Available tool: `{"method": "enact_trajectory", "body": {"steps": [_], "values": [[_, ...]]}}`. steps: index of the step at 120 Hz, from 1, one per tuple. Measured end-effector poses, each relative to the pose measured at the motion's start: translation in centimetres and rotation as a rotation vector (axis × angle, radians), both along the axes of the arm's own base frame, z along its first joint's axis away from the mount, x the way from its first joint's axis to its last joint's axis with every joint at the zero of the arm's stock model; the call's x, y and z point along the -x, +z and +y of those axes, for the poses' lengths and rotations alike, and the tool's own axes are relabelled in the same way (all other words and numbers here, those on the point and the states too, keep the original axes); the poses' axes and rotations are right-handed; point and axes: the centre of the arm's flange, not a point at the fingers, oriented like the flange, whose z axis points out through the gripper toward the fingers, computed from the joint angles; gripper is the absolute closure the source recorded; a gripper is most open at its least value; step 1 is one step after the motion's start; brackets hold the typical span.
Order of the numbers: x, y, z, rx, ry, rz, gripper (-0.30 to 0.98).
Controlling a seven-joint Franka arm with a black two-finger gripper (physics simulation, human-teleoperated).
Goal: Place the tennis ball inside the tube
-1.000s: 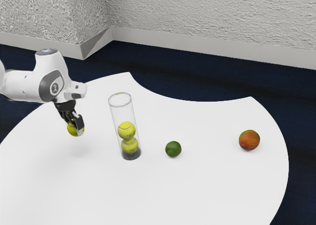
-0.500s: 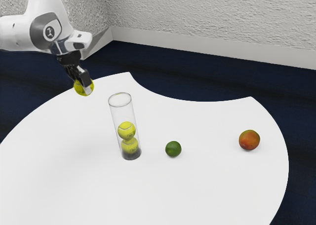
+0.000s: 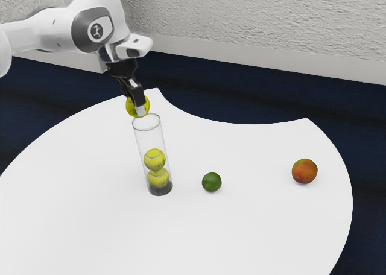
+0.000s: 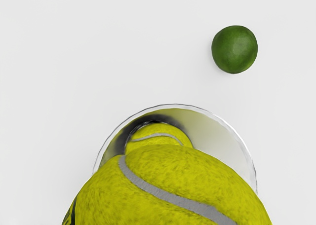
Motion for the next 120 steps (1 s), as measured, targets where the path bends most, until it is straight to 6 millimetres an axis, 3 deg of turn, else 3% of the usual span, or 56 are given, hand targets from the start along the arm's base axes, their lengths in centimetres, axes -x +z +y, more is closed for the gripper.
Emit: {"method": "enact_trajectory", "body": {"steps": [24,54,102,112,120], "values": [[-0.2,-0.4,-1.2,0.002,-0.025,0.004,0.43],[-0.4,-1.6,-1.1,0.006,-0.027,0.023,0.42],[-0.4,-1.9,-1.3,0.018,-0.037,0.036,0.09],[0.0,-1.1,-1.2,0.015,-0.034,0.028,0.06],[1.0,1.0,-1.1,0.007,-0.024,0.007,0.04]]}}
